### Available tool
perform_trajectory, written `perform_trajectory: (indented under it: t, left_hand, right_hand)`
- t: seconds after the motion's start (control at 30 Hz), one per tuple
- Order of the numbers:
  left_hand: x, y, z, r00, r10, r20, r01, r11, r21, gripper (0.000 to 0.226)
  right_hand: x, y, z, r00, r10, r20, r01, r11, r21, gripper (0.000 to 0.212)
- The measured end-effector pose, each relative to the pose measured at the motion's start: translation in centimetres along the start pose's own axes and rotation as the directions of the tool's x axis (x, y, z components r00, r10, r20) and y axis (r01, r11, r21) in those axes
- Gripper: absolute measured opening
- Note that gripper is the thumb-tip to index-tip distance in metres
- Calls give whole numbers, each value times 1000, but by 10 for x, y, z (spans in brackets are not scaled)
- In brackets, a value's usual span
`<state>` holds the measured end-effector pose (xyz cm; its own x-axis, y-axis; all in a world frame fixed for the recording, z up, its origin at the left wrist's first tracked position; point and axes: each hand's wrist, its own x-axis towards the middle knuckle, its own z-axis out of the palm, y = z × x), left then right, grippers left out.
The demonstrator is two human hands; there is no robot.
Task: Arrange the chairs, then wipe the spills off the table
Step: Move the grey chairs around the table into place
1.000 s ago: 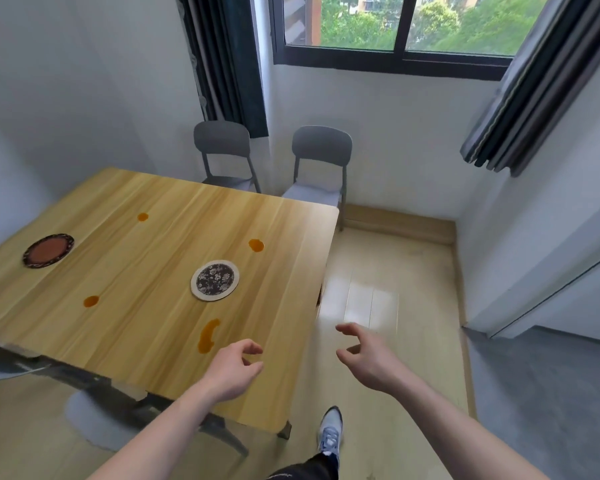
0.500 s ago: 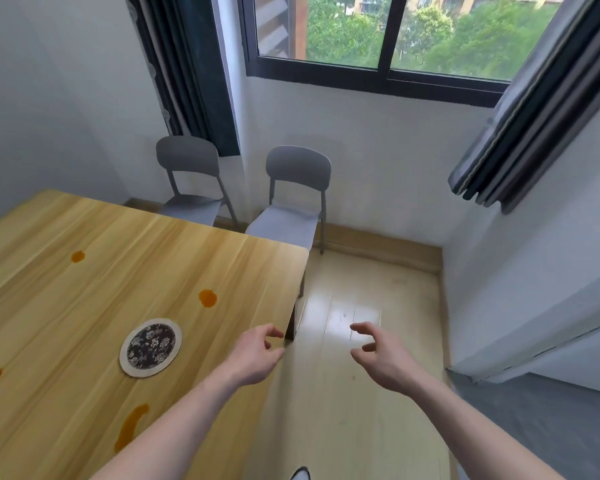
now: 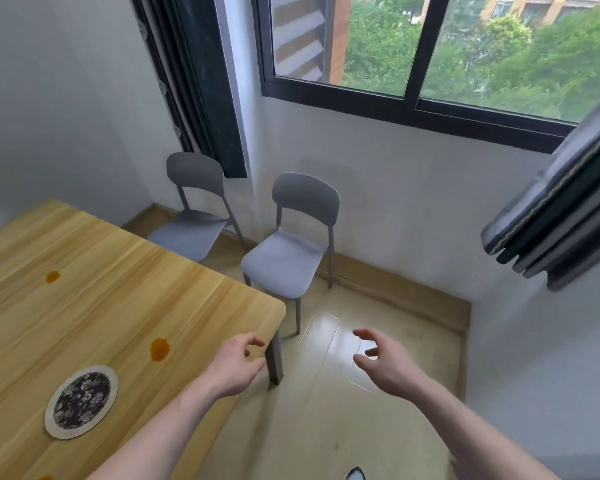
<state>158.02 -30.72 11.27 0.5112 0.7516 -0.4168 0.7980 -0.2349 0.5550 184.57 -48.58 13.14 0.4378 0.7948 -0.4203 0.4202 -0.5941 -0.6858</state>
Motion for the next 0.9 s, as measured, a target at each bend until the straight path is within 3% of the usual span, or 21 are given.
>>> perform_trajectory:
  t: [0.27, 0.6, 0.9]
  left_hand:
    - [43, 46, 4, 978, -117, -172, 105, 992, -75, 31]
    - [167, 55, -25, 956, -233, -176, 210, 968, -140, 26]
    - [323, 106, -66, 983, -155, -98, 143, 982, -125, 32]
  right_hand:
    - [116, -23, -77, 988, -111, 109, 121, 989, -87, 51]
    - [264, -63, -115, 966, -157, 203, 200, 957, -210, 53]
    - [394, -99, -167, 984, -73, 163, 126, 930, -344, 60]
